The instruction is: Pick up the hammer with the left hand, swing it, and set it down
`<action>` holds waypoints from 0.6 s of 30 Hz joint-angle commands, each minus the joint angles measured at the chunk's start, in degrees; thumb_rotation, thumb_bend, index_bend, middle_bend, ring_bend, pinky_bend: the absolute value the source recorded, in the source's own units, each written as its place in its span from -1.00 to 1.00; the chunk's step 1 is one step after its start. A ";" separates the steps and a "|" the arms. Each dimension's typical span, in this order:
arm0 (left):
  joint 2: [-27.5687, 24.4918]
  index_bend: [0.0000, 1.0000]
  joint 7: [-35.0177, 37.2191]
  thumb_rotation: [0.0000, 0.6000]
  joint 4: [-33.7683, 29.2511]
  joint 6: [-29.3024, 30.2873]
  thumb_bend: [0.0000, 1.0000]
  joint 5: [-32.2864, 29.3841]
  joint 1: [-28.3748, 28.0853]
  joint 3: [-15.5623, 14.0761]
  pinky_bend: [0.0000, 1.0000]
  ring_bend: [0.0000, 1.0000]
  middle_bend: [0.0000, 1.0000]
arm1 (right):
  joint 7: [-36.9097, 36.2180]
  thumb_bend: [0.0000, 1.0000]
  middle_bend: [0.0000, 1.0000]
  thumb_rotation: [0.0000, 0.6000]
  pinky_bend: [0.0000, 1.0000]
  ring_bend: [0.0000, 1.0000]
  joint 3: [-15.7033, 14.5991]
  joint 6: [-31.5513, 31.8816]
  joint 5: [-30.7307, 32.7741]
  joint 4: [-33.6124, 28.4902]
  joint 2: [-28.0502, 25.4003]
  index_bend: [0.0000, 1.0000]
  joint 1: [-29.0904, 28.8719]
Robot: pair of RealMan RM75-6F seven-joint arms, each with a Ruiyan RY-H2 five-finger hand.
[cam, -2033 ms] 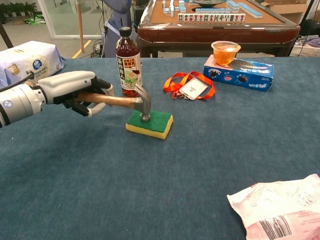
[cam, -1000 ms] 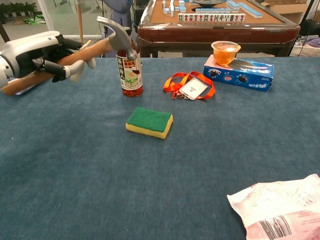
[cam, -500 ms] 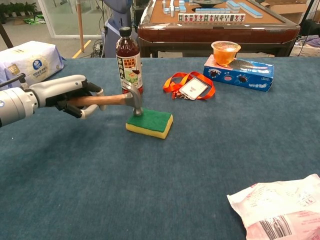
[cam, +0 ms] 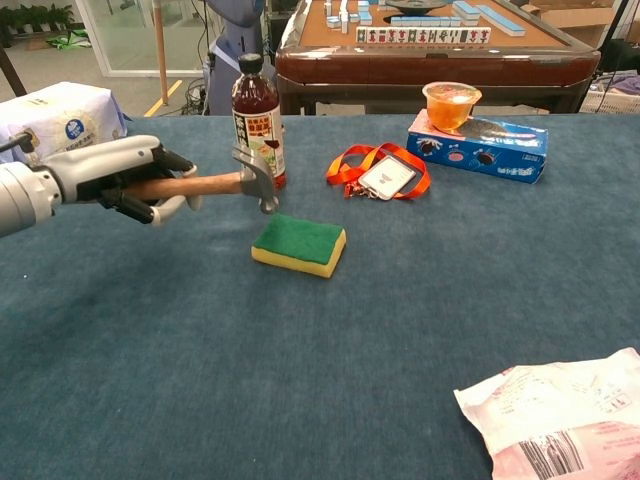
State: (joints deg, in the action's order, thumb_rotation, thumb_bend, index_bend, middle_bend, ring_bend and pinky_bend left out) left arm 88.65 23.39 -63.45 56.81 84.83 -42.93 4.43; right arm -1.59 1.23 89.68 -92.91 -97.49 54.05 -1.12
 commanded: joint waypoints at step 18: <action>-6.62 -1.00 -14.14 1.00 -8.15 -8.97 -0.42 -12.75 1.14 2.34 -0.91 -1.00 -1.00 | 0.15 -0.62 -0.16 1.00 -0.44 -0.36 0.10 -0.21 -0.91 -0.15 0.01 -0.44 -0.62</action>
State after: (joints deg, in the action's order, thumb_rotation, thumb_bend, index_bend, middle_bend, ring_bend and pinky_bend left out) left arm 82.75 10.90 -70.15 47.55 73.61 -42.13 6.12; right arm -1.44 1.32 89.48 -93.81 -97.63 54.07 -1.73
